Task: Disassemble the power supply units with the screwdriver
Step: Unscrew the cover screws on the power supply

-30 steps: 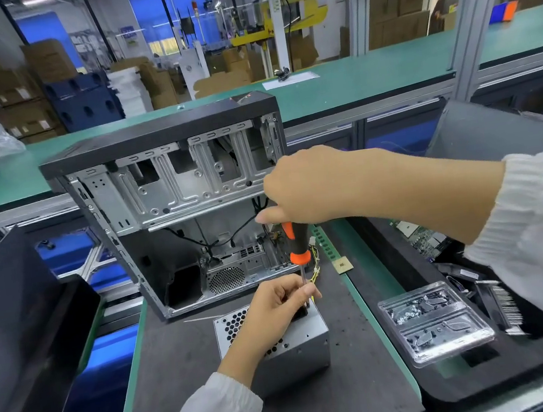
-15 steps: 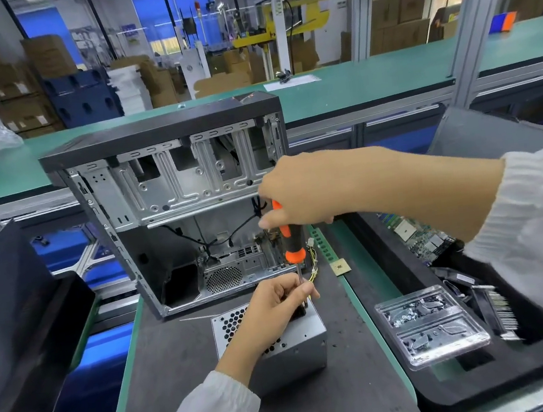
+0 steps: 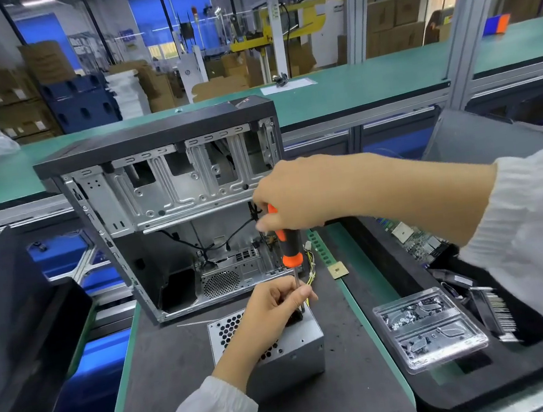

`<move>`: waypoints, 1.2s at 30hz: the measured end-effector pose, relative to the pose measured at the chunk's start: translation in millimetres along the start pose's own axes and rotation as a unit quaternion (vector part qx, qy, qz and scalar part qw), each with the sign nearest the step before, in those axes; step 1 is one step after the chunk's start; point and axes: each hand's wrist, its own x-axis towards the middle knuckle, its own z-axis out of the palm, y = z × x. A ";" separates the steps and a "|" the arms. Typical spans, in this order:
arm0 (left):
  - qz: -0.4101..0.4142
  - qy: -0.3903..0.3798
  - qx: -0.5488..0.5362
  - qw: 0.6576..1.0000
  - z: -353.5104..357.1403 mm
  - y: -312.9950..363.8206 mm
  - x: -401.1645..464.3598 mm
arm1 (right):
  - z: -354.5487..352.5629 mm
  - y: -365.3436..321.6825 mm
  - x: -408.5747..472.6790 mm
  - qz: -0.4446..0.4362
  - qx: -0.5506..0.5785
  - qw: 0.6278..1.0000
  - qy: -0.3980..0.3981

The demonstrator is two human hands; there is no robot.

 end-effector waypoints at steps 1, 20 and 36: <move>0.003 0.003 -0.004 1.000 -0.2 0.3 0.5 | -3.4 4.7 0.1 -0.019 0.035 0.998 -0.045; 0.016 0.018 -0.055 0.998 -6.3 15.2 8.0 | -20.3 13.1 -0.1 -0.057 0.193 0.962 -0.185; 0.019 0.028 -0.074 0.997 -5.7 29.8 8.9 | -19.7 9.1 0.6 -0.061 0.103 0.982 -0.148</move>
